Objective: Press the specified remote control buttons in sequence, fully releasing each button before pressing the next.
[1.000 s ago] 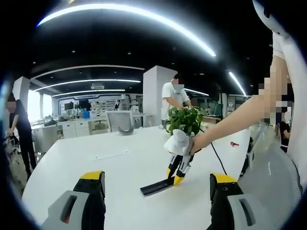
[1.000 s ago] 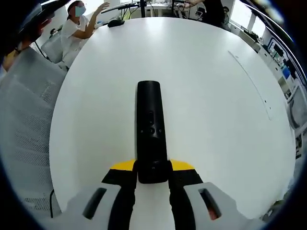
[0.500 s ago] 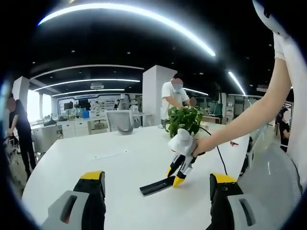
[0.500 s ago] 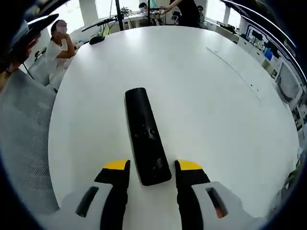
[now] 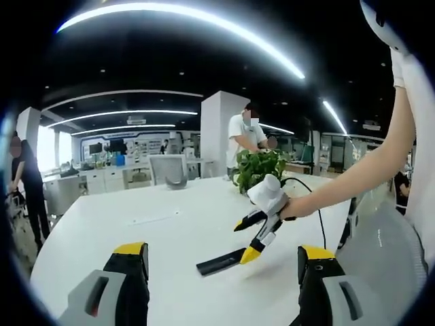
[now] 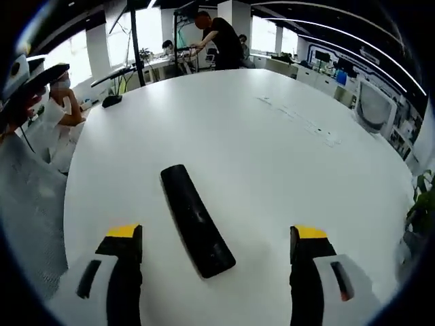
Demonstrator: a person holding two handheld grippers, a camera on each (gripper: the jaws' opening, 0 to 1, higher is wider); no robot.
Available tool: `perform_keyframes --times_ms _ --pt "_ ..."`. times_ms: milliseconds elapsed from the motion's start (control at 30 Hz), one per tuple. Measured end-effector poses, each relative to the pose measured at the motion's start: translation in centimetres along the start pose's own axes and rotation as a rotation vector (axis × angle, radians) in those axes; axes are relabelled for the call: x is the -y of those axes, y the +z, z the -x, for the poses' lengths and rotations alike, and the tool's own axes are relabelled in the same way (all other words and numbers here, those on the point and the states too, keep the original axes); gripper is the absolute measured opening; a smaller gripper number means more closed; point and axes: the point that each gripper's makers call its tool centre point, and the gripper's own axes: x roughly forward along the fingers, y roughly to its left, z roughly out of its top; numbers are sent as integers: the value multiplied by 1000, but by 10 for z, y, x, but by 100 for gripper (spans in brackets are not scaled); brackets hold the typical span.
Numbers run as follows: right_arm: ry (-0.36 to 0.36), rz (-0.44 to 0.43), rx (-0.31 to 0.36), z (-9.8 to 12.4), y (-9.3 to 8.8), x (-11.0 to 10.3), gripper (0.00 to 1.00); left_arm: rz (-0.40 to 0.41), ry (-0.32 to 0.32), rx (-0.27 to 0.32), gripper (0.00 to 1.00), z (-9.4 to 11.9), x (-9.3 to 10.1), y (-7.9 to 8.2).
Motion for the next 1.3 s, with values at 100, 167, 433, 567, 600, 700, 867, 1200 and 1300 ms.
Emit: perform_keyframes --times_ms 100,167,433,567,600,700,867,1200,1300 --pt "-26 -50 52 6 8 -2 100 -4 1 -4 97 0 0 0" --pt "-50 -51 95 12 15 -4 100 1 2 -2 97 0 0 0" --pt "-80 -74 201 36 39 -11 100 7 -4 -1 97 0 1 1" --pt "-119 -65 248 48 47 -12 100 2 -8 -4 97 0 2 0" --pt "-123 -62 252 50 47 -13 100 2 -8 -4 97 0 2 0" --pt "-130 -83 262 59 49 -15 100 5 -7 -3 98 -1 2 0" --pt "-137 -106 303 75 53 -22 99 11 -12 -9 99 -1 3 -1" --pt "-156 -115 345 99 56 -35 97 2 -3 11 99 0 2 3" --pt "-157 -131 360 106 58 -37 96 1 -1 14 99 0 1 4"
